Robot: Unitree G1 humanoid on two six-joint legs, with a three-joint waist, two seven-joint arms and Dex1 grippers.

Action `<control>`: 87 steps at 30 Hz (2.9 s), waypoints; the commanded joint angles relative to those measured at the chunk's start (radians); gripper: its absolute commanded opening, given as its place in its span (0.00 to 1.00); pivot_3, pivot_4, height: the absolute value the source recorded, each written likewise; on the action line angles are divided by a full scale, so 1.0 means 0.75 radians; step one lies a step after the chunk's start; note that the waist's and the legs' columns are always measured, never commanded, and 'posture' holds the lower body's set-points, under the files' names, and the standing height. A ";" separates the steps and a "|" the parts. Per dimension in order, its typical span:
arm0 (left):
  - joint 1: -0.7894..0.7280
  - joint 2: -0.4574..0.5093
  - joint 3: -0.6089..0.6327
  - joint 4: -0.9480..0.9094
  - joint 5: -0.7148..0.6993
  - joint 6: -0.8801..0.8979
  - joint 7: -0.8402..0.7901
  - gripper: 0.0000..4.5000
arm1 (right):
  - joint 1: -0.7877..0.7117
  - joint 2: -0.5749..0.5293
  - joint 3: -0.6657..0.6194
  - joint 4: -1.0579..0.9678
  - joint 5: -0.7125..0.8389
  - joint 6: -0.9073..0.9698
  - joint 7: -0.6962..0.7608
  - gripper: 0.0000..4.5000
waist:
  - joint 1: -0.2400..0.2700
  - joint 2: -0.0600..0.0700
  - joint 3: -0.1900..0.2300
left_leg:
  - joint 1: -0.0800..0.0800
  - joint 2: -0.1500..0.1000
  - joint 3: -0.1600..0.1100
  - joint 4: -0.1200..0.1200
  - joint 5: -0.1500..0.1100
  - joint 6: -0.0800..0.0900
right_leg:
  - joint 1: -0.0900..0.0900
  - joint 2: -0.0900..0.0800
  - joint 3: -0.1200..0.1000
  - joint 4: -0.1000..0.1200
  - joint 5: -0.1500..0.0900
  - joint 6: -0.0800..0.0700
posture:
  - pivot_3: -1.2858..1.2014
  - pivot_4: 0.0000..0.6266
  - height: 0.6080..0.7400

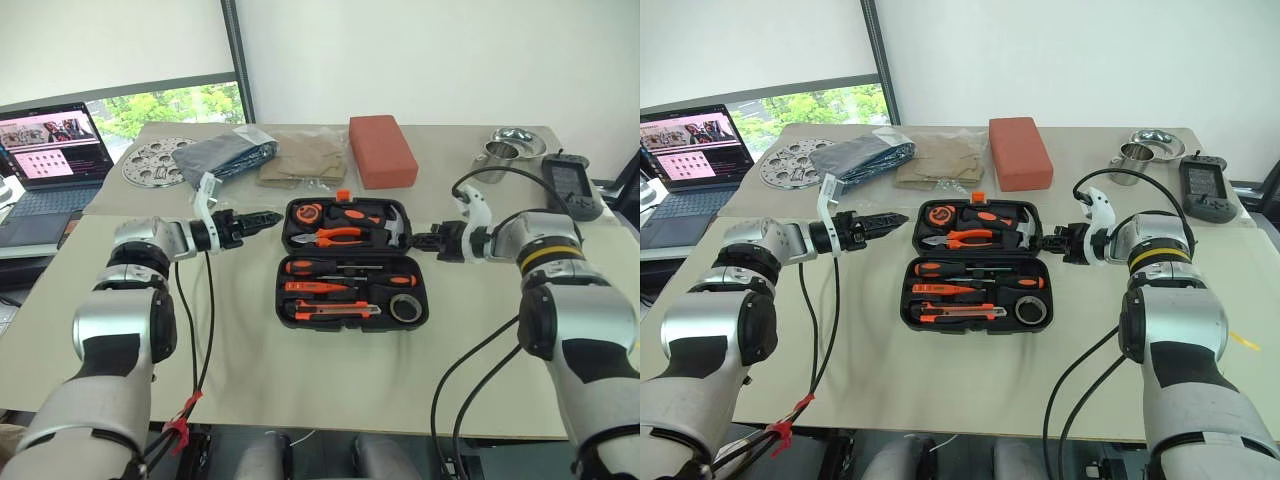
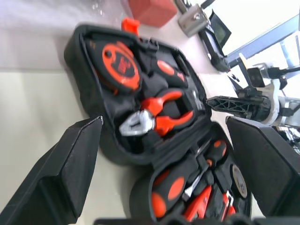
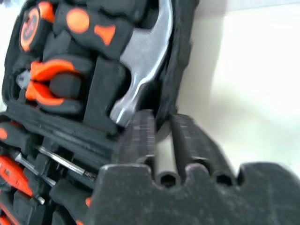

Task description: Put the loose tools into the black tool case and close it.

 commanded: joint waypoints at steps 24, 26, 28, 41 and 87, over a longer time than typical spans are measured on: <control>0.038 -0.091 0.122 0.063 0.111 -0.099 0.205 1.00 | 0.017 0.013 0.055 -0.164 -0.030 0.196 0.235 0.01 | -0.017 0.000 0.000 | 0.005 0.000 0.000 -0.010 0.002 -0.003 | -0.003 0.000 0.000 0.008 0.000 0.000 | 0.52 0.24 1.00; 0.034 -0.103 0.132 0.069 0.119 -0.118 0.269 0.89 | 0.022 0.012 0.059 -0.174 -0.030 0.196 0.238 0.00 | -0.017 0.000 0.000 | 0.005 0.000 0.000 -0.010 0.002 -0.004 | -0.003 0.000 0.000 0.009 0.000 0.000 | 0.52 0.24 1.00; 0.028 -0.111 0.144 0.073 0.123 -0.135 0.309 0.76 | 0.024 0.012 0.063 -0.187 -0.030 0.202 0.243 0.00 | -0.018 0.000 0.000 | 0.005 0.000 0.000 -0.009 0.003 -0.004 | -0.003 -0.001 0.000 0.009 0.000 0.000 | 0.52 0.24 1.00; 0.030 -0.141 0.139 0.078 0.192 -0.155 0.289 0.00 | 0.058 -0.001 0.065 -0.258 -0.022 0.222 0.266 0.00 | -0.020 0.000 0.000 | 0.006 -0.001 0.000 -0.010 0.004 -0.007 | -0.003 -0.001 0.000 0.010 0.000 0.000 | 0.52 0.24 1.00; 0.360 -0.056 -0.071 -0.068 0.451 -1.638 0.269 0.00 | 0.673 0.133 -0.028 -0.793 0.010 -1.299 0.152 0.00 | 0.007 -0.001 0.000 | 0.008 0.001 -0.001 -0.011 0.010 -0.015 | 0.000 -0.001 0.002 0.010 0.001 -0.001 | 0.52 0.24 1.00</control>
